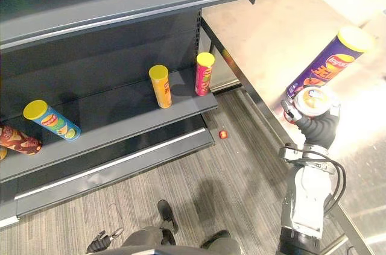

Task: Put the gum and the chips on the shelf.

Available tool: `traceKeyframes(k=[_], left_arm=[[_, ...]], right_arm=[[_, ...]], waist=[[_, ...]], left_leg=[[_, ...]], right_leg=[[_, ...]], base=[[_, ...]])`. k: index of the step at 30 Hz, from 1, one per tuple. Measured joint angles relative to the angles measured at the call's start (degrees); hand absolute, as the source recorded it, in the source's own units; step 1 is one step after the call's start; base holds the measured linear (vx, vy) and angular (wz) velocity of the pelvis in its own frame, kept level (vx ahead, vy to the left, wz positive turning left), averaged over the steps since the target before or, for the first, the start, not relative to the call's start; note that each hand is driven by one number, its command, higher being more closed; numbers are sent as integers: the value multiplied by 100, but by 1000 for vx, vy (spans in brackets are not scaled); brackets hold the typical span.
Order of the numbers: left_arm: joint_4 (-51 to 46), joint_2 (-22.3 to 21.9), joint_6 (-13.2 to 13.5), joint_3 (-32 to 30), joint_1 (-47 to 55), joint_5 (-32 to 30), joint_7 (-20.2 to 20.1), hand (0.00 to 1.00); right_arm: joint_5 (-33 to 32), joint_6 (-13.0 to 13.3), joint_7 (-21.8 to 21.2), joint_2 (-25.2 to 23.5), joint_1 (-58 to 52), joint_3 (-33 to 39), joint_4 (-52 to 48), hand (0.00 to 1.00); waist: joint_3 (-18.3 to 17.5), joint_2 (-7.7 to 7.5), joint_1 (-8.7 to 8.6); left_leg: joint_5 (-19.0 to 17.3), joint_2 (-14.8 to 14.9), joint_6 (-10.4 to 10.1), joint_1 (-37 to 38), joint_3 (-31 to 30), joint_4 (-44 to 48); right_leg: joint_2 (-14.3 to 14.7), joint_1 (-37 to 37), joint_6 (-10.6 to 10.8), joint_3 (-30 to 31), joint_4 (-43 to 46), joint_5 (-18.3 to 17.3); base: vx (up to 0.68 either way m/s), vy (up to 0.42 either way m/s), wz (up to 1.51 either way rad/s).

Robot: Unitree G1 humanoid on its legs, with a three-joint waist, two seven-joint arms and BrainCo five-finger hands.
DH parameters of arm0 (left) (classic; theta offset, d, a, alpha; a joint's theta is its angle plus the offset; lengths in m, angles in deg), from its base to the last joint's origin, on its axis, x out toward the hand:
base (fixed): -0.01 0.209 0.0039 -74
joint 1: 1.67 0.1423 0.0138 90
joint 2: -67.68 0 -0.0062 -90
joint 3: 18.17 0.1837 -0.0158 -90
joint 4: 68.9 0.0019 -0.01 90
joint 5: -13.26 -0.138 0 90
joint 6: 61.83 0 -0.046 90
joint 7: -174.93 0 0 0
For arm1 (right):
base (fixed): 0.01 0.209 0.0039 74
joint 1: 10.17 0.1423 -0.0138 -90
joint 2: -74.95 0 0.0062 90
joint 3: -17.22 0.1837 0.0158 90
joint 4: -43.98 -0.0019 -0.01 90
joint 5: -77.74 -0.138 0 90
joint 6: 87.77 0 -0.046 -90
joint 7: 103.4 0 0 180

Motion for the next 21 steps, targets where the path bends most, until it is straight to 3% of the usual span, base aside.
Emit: traceKeyframes(k=[5,7,8,10,18,21], left_arm=[[-2,-28,-1,-15,-18,1,-4,0],[-25,-27,-1,-21,-21,0,-16,0],[-28,-3,1,-92,-27,1,-16,0],[-3,-10,0,-168,34,3,-17,0],[-218,-22,43,-38,104,-4,-113,0],[-263,-21,56,71,146,86,-120,0]], right_arm=[[220,-31,-26,3,-26,-142,0,100],[225,-31,-31,-1,-27,-175,19,100],[227,-34,-51,0,-37,-211,66,100],[231,-39,-116,-95,-38,-230,129,100],[217,-46,-273,-90,-1,-543,317,100],[215,-89,-320,7,70,-829,577,100]], waist=[[58,23,46],[68,-39,69],[63,-150,95],[75,-95,95],[56,-154,135],[56,-141,139]], left_leg=[[-58,51,11,7,211,-34],[-369,36,-430,47,511,-36],[-281,82,-216,84,752,192],[-158,83,-138,250,646,16],[-144,40,-115,252,536,-16],[-243,82,-48,267,398,50]], right_leg=[[290,-5,10,349,-506,1],[241,-40,-6,406,-604,-8],[80,-136,-26,510,-594,-14],[86,-136,-90,639,-391,81],[107,-82,-70,618,-413,192],[-77,-96,-57,560,129,200]], base=[[-48,15,-7],[-13,33,2],[55,12,-19],[88,-27,-9],[50,-18,7],[61,-24,26]])
